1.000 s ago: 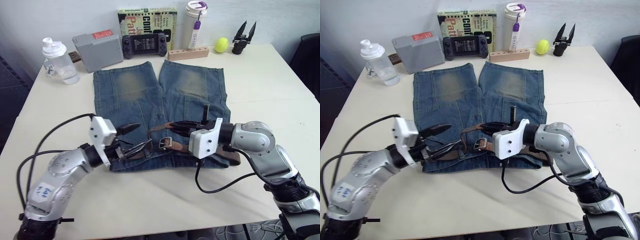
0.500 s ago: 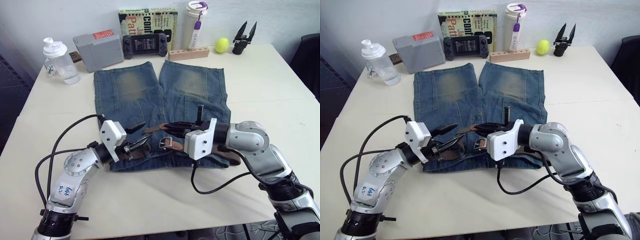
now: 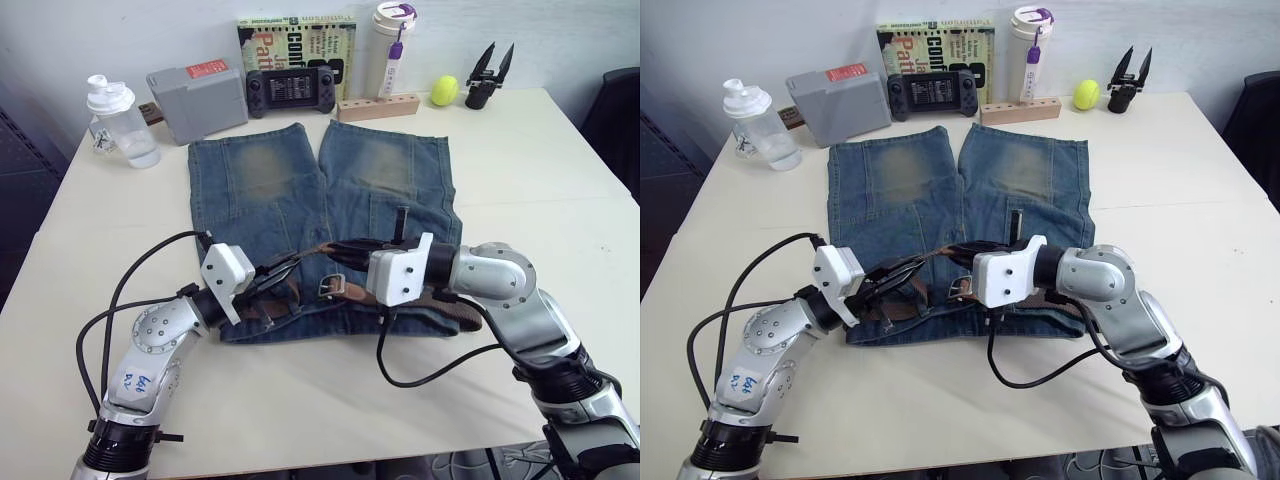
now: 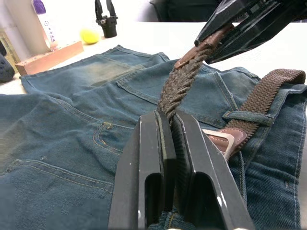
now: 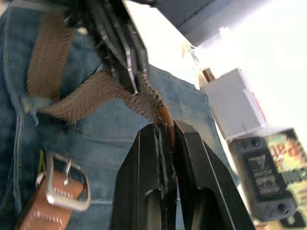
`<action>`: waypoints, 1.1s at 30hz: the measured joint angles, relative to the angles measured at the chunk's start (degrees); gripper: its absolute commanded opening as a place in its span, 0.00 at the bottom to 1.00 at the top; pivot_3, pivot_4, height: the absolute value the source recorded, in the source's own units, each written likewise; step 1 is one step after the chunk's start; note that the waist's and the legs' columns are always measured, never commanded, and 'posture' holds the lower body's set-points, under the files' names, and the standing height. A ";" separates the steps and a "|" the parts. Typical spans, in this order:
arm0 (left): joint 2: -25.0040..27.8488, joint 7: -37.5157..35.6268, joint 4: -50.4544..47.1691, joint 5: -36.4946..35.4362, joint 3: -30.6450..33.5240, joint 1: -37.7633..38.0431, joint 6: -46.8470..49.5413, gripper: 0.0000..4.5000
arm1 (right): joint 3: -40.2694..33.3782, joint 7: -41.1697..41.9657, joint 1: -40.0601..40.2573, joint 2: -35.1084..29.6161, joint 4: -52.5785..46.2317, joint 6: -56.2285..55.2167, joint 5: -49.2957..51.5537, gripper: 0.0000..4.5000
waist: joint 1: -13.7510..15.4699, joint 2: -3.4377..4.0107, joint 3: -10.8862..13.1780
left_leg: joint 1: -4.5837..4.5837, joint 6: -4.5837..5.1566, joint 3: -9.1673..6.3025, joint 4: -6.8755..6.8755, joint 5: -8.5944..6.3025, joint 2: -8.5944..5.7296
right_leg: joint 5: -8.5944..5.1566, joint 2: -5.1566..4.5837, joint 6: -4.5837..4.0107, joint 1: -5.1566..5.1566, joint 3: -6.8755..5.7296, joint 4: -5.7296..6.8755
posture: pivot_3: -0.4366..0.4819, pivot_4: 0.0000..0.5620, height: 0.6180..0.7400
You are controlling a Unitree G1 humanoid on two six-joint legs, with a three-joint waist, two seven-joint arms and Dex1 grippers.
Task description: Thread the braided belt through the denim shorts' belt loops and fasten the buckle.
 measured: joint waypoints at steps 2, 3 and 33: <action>-0.03 0.09 0.00 0.09 0.02 0.00 -0.08 0.00 | -0.16 -0.08 0.24 0.39 -0.55 1.96 0.99 0.47 | 0.00 0.00 0.00 | 0.00 0.00 0.00 0.00 0.00 0.00 | 0.00 0.00 0.00 0.00 0.00 0.00 | 0.48 0.27 0.88; -0.04 0.18 -0.01 0.12 0.10 0.14 -0.09 0.00 | -0.85 -0.15 0.76 1.21 -1.59 5.48 3.05 0.55 | 0.01 0.00 0.00 | 0.00 0.00 -0.01 0.00 0.00 0.00 | 0.00 0.00 0.00 0.00 -0.01 0.00 | 0.48 0.27 0.88; 0.24 2.01 -4.13 -2.14 4.85 2.03 5.58 0.00 | 1.89 -7.92 13.49 5.04 -8.27 43.65 4.60 0.05 | 0.14 -0.04 -0.03 | 0.00 0.03 -0.03 0.05 -0.02 -0.01 | 0.00 0.00 0.00 0.01 0.01 0.03 | 0.48 0.27 0.88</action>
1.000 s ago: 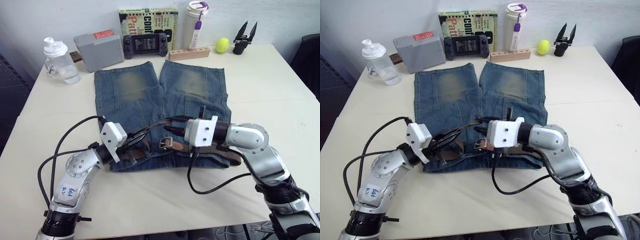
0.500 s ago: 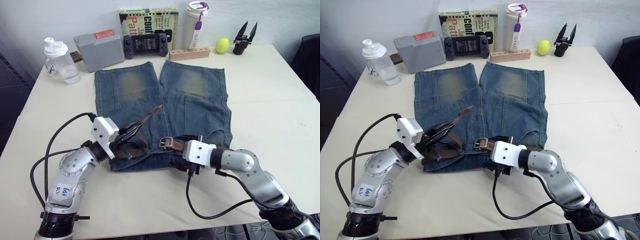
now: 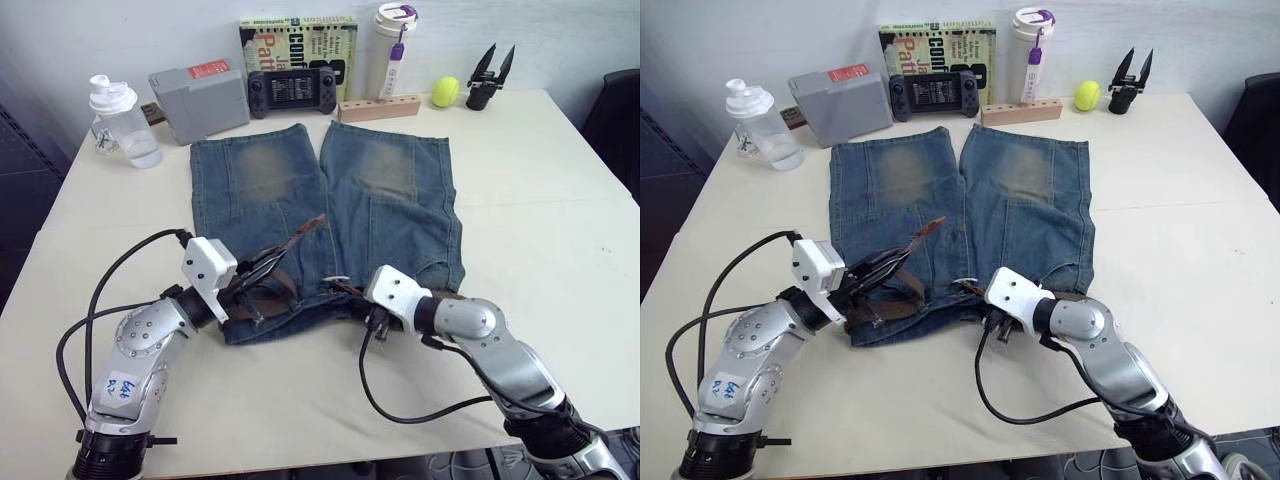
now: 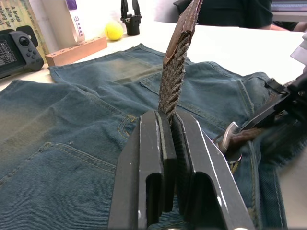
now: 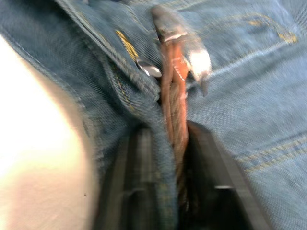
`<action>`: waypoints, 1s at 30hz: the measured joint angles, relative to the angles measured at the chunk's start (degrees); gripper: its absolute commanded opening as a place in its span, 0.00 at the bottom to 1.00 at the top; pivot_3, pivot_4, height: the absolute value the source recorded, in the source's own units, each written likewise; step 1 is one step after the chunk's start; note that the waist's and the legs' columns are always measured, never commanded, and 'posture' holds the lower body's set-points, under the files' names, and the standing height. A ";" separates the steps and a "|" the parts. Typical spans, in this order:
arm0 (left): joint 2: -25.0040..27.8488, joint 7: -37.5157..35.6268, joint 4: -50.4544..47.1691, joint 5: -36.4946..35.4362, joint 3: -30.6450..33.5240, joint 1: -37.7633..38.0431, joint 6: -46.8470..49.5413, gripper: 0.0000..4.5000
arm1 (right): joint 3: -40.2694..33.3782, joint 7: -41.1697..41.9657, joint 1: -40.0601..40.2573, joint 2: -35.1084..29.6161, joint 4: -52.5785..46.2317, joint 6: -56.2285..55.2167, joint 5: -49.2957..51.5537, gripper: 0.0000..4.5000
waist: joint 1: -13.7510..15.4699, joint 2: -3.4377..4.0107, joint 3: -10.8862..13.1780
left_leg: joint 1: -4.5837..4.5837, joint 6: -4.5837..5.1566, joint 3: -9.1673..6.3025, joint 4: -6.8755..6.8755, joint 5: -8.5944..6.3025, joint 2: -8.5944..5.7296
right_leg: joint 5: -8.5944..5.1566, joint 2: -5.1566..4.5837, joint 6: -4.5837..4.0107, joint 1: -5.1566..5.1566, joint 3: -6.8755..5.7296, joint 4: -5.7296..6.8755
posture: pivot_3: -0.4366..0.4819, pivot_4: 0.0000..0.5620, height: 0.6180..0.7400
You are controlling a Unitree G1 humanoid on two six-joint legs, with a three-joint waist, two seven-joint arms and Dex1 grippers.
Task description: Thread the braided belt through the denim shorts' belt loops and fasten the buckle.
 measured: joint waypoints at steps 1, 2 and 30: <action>0.51 -0.24 0.00 0.27 -0.02 0.00 0.01 0.00 | -0.70 -0.19 -0.37 0.78 -0.57 3.02 1.08 0.05 | 0.01 0.00 0.00 | 0.00 0.00 0.00 0.00 0.00 0.00 | 0.00 0.00 0.00 0.00 0.01 0.01 | 0.48 0.27 0.88; 1.16 -0.50 0.01 0.72 -0.09 -0.01 0.04 0.00 | -1.39 -0.50 -1.00 1.57 -1.01 6.16 2.21 0.05 | 0.00 0.00 0.00 | -0.01 0.00 0.00 0.00 0.00 -0.01 | 0.00 0.00 0.00 0.00 0.00 0.01 | 0.48 0.27 0.88; 2.22 0.93 -1.89 5.70 -5.95 0.12 17.29 0.00 | -6.35 -13.30 -8.60 7.32 -8.82 30.61 13.40 0.05 | -0.10 0.01 0.01 | -0.17 -0.01 0.13 -0.04 0.00 -0.04 | 0.00 0.01 0.00 -0.25 0.10 0.08 | 0.48 0.27 0.88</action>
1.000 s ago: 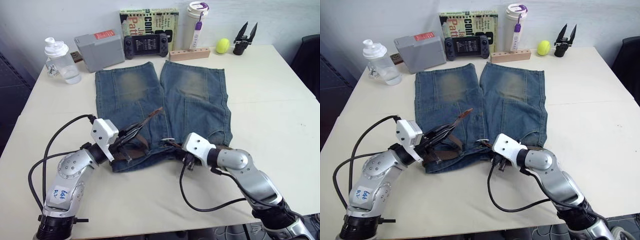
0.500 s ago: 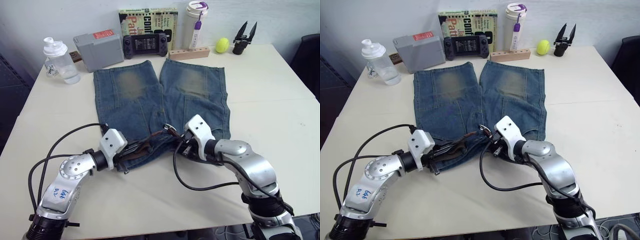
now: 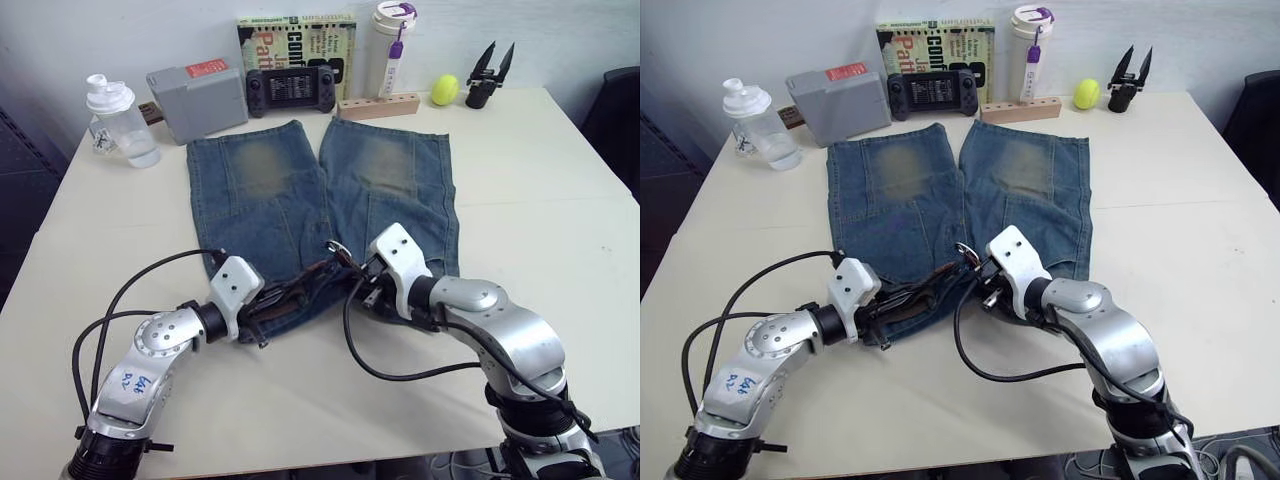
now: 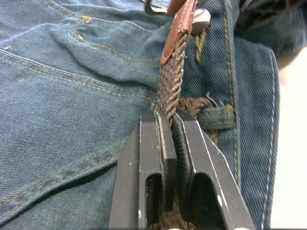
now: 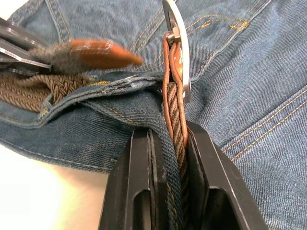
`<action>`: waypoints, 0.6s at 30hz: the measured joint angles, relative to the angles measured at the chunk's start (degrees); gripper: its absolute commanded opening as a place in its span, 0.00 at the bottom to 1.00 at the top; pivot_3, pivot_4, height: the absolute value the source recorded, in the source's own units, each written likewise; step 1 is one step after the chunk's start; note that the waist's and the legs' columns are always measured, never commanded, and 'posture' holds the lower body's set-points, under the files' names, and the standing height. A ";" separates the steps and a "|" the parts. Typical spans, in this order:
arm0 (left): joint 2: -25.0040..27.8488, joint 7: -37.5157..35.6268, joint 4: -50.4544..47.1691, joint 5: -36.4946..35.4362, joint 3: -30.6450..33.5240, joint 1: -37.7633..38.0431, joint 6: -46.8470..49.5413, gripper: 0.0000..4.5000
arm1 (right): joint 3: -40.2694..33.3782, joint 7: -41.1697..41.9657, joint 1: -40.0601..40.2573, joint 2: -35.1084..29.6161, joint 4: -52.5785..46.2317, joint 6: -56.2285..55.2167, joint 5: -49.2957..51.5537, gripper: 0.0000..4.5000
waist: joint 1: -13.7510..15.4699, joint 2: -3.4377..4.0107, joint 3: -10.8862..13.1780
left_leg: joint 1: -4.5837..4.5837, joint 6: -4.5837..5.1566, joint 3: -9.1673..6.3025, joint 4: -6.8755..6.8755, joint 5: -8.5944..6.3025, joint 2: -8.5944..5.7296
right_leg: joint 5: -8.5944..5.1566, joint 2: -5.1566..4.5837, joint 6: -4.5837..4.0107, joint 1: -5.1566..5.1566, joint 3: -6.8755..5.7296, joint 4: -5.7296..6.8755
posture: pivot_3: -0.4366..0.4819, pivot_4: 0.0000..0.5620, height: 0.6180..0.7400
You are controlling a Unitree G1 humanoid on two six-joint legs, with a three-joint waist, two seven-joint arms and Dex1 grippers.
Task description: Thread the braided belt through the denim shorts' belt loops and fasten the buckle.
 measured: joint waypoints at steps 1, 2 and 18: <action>-0.12 0.00 0.01 -0.04 0.10 -0.08 0.23 0.00 | 0.20 -0.04 0.01 -0.30 -0.01 -0.10 0.03 0.05 | 0.00 0.00 0.00 | 0.00 0.00 0.00 0.00 0.00 0.00 | 0.00 0.00 0.00 0.00 0.00 0.00 | 0.48 0.27 0.88; -0.22 0.00 0.01 -0.07 0.20 -0.11 0.44 0.00 | 0.47 -0.10 0.02 -0.63 -0.02 -0.26 0.10 0.05 | 0.00 0.00 0.00 | 0.00 0.00 0.00 0.00 0.00 0.00 | 0.00 0.00 0.00 0.00 0.00 0.00 | 0.48 0.27 0.88; -1.74 0.33 1.50 -0.10 0.57 -0.94 1.18 0.00 | 1.19 -0.35 0.35 -1.98 -0.05 -1.15 0.89 0.05 | 0.00 0.00 0.00 | 0.00 0.00 0.00 0.00 0.00 0.00 | 0.00 0.00 0.00 0.00 0.00 0.00 | 0.48 0.27 0.88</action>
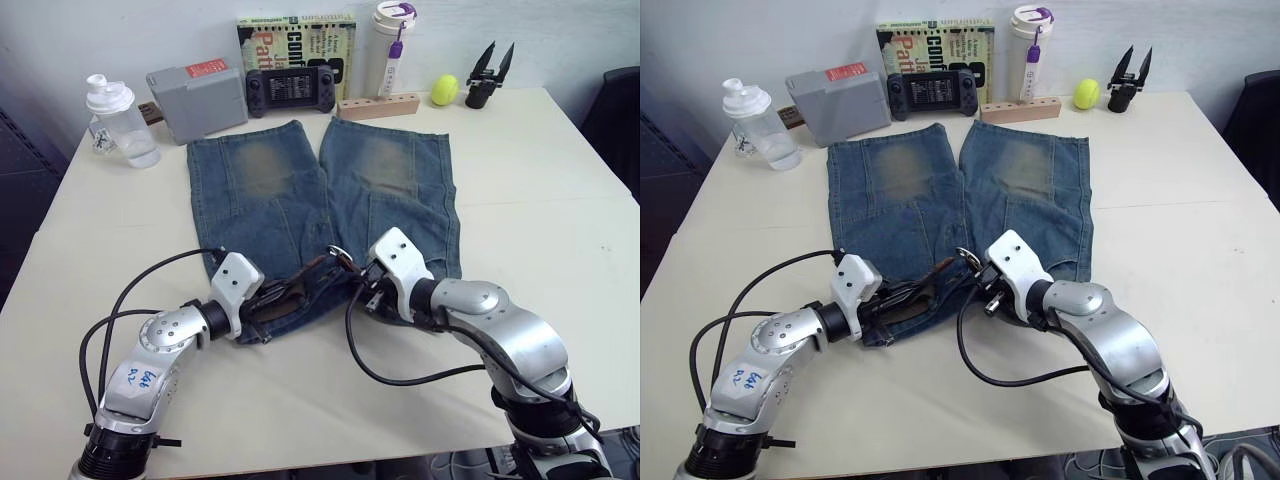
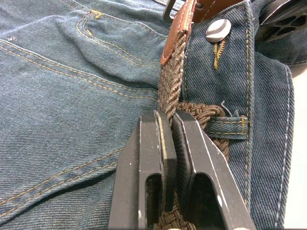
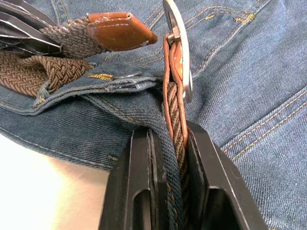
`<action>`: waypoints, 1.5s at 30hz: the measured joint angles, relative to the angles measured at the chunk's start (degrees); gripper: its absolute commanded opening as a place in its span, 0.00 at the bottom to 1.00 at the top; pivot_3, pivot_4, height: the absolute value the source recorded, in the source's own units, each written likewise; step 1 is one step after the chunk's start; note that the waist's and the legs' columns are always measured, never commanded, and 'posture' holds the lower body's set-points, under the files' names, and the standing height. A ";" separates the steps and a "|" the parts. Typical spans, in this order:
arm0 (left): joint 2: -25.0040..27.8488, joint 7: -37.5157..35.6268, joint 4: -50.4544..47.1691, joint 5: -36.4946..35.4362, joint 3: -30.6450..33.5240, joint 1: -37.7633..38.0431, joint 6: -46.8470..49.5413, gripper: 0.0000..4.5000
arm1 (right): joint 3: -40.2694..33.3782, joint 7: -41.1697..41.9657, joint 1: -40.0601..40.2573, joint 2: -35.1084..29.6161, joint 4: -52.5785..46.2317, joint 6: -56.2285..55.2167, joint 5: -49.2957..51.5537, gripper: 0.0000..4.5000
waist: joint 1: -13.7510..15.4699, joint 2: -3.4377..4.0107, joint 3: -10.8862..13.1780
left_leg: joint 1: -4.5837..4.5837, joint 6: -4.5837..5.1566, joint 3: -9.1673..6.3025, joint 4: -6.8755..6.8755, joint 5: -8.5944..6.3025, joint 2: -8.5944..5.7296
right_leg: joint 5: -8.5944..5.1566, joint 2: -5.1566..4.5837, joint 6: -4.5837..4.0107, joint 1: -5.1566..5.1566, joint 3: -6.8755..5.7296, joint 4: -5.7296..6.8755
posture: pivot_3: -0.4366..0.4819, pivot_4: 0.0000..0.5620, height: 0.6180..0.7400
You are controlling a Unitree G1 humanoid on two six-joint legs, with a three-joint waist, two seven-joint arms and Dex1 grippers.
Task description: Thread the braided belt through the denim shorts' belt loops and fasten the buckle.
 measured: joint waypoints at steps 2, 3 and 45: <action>0.00 0.04 0.00 0.00 0.00 0.00 0.06 0.00 | -0.02 -0.27 0.00 0.06 0.00 0.01 0.31 0.05 | -0.01 0.00 0.00 | 0.00 0.00 0.00 0.00 0.00 0.00 | 0.00 0.00 0.00 0.00 0.00 0.00 | 0.48 0.27 0.88; 0.00 0.06 0.00 0.00 0.00 0.00 0.07 0.00 | -0.02 -0.33 0.00 0.05 0.00 0.01 0.37 0.05 | -0.01 0.00 0.00 | 0.00 0.00 0.00 0.00 0.00 0.00 | 0.00 0.00 0.00 0.00 0.00 0.00 | 0.48 0.27 0.88; 2.12 2.03 -6.62 1.18 -3.93 -4.14 14.73 0.00 | 8.55 0.16 -1.96 -6.80 0.26 -4.05 -1.64 0.05 | -0.07 -0.01 -0.01 | -0.04 0.00 0.01 0.00 0.00 0.03 | 0.00 0.01 0.01 -0.05 0.01 0.00 | 0.48 0.27 0.88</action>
